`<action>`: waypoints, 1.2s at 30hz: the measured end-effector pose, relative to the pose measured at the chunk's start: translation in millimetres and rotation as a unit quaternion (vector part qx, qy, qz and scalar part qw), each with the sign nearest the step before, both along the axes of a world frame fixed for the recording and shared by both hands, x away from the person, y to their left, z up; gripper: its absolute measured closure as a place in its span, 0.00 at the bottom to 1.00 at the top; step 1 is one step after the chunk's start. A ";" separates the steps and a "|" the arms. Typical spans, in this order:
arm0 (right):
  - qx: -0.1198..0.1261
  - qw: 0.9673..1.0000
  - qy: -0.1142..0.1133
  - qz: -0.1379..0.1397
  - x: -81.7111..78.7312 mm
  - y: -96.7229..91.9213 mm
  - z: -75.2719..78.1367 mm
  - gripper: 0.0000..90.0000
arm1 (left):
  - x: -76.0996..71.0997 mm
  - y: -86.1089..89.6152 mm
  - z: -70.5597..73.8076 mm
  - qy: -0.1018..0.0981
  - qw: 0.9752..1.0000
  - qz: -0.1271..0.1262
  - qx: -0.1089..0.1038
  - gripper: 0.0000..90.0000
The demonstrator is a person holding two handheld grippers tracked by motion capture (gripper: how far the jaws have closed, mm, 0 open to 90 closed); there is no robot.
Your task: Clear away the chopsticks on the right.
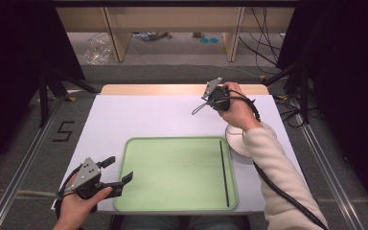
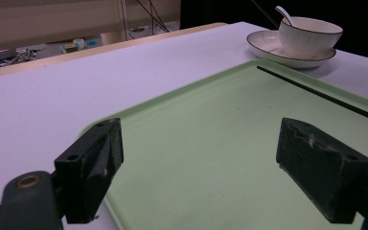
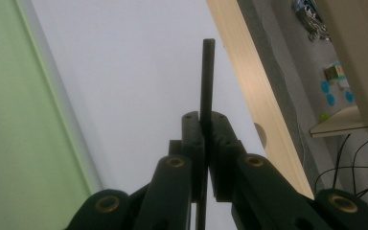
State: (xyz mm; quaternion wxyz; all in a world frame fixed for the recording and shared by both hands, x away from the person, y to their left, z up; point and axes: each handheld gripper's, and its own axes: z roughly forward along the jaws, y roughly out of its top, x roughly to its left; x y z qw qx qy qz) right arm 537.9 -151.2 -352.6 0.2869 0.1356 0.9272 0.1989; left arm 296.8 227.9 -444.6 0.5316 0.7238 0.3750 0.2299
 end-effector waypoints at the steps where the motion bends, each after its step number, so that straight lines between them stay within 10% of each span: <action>1: 0.000 1.000 0.000 0.000 0.0 0.0 0.0 0.98 | 0.0 0.0 0.0 0.000 1.000 0.000 0.000 0.18; 11: 0.098 0.995 -0.012 -0.022 -5.6 -2.8 22.4 0.98 | 0.2 -0.8 -0.5 -0.001 1.000 -0.002 -0.003 0.18; 17: 0.158 0.986 -0.009 -0.058 -7.2 -8.5 29.8 0.98 | 0.2 -1.5 -0.5 -0.001 1.000 -0.002 -0.005 0.18; 26: 0.228 0.963 0.040 -0.139 -8.1 -14.2 39.5 0.98 | -0.1 -0.4 0.1 0.000 1.000 0.000 -0.001 0.18; 30: 0.248 0.947 0.078 -0.187 -9.7 -16.0 46.5 0.98 | -0.2 -0.6 0.3 0.000 1.000 0.000 -0.001 0.18; 31: 0.266 0.937 0.084 -0.209 -10.1 -17.0 47.2 0.98 | -0.2 -0.5 0.3 0.000 1.000 0.000 -0.001 0.18; 33: 0.279 0.925 0.109 -0.236 -11.5 -19.4 49.2 0.98 | 0.0 -0.2 0.3 -0.001 1.000 0.001 0.000 0.18; 34: 0.279 0.925 0.109 -0.236 -11.5 -19.4 49.2 0.98 | -0.2 -0.4 0.3 0.000 1.000 0.001 -0.001 0.18; 36: 0.284 0.908 0.138 -0.276 -13.9 -20.9 47.7 0.98 | -0.5 -1.0 0.3 0.003 1.000 -0.001 -0.004 0.18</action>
